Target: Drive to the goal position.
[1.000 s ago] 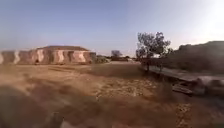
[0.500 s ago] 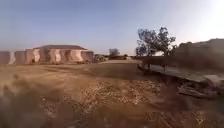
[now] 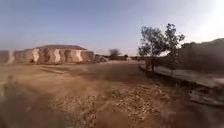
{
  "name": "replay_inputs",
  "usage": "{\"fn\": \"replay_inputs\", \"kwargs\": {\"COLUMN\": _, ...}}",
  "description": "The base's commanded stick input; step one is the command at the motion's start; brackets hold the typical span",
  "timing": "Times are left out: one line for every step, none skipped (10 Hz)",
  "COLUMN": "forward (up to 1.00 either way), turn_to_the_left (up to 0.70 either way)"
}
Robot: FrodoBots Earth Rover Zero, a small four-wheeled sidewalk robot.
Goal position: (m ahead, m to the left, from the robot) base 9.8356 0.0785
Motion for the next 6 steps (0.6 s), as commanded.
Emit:
{"fn": "replay_inputs", "kwargs": {"forward": 0.7, "turn_to_the_left": 0.09}}
{"fn": "replay_inputs", "kwargs": {"forward": 0.7, "turn_to_the_left": 0.01}}
{"fn": "replay_inputs", "kwargs": {"forward": 0.7, "turn_to_the_left": 0.0}}
{"fn": "replay_inputs", "kwargs": {"forward": 0.7, "turn_to_the_left": 0.0}}
{"fn": "replay_inputs", "kwargs": {"forward": 0.7, "turn_to_the_left": 0.0}}
{"fn": "replay_inputs", "kwargs": {"forward": 0.7, "turn_to_the_left": 0.0}}
